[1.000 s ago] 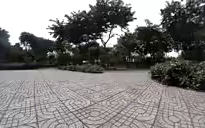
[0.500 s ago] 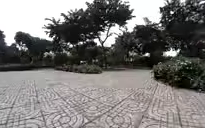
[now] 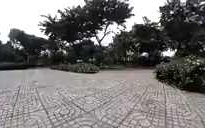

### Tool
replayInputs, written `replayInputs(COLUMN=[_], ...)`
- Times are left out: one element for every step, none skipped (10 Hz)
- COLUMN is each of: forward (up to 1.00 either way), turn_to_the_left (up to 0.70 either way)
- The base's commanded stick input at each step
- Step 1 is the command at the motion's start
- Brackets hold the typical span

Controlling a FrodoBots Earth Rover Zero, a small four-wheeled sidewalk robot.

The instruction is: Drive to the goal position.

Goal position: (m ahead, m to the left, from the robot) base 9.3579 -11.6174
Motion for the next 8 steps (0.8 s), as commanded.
replayInputs(forward=[1.0,1.0,1.0,1.0,1.0,1.0,1.0,1.0], turn_to_the_left=[0.0,0.0,0.0,0.0,0.0,0.0,0.0,0.0])
